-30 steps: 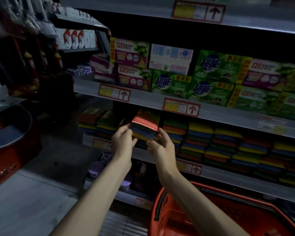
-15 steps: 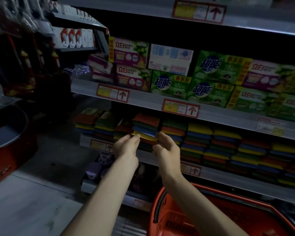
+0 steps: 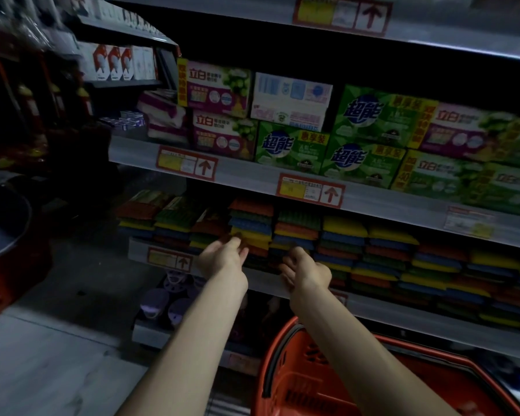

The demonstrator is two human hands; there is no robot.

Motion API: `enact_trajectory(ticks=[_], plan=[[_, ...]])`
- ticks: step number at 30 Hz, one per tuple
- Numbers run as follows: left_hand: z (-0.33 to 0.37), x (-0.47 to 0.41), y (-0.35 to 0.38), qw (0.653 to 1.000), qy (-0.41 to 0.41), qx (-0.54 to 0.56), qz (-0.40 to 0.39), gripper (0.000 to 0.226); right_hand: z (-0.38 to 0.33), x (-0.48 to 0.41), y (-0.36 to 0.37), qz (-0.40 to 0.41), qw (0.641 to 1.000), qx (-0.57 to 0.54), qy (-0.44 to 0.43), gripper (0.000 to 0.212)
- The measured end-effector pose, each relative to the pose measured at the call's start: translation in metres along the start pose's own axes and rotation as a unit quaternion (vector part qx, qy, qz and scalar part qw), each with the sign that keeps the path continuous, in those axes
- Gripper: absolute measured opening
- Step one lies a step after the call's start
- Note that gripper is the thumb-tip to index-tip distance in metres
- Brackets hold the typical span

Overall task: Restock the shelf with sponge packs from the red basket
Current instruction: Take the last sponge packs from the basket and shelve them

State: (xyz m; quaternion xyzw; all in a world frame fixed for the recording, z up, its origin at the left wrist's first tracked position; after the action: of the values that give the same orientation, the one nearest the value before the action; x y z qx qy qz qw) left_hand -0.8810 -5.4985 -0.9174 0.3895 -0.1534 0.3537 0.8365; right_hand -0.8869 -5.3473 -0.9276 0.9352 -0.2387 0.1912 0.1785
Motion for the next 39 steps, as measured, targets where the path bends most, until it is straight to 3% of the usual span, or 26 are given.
enact_trajectory(ticks=[13,19,22,35,39], plan=[[-0.001,-0.007,0.008,0.995,0.057,-0.084,0.013,0.044,0.002,-0.014,0.004,0.026,1.0,0.0,-0.007,0.024],[-0.002,-0.012,0.009,0.992,0.06,-0.108,0.02,0.023,0.001,-0.018,0.006,0.031,0.999,-0.011,-0.013,0.047],[-0.002,-0.014,0.008,0.991,0.065,-0.112,0.022,0.007,0.001,-0.018,0.005,0.029,0.999,-0.007,-0.011,0.036],[-0.004,-0.013,0.005,0.993,0.063,-0.093,0.02,0.019,0.003,-0.015,-0.001,0.0,1.0,0.003,-0.008,0.024],[-0.003,-0.008,0.005,0.996,0.055,-0.072,0.019,0.034,0.011,-0.008,-0.002,-0.017,1.0,0.007,-0.014,0.047]])
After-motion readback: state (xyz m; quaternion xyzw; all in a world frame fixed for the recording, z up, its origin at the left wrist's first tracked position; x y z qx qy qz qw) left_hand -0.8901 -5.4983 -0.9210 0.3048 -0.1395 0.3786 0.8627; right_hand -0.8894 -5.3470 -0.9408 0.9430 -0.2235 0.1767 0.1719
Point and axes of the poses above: each hand's wrist, its own x-axis away from the middle knuckle, its own y-axis out of the palm, z = x × y, the point moved 4 cm from there along -x, towards the middle knuckle, and after that the axes turned 1 degree about -y, right-handed, at the moved point
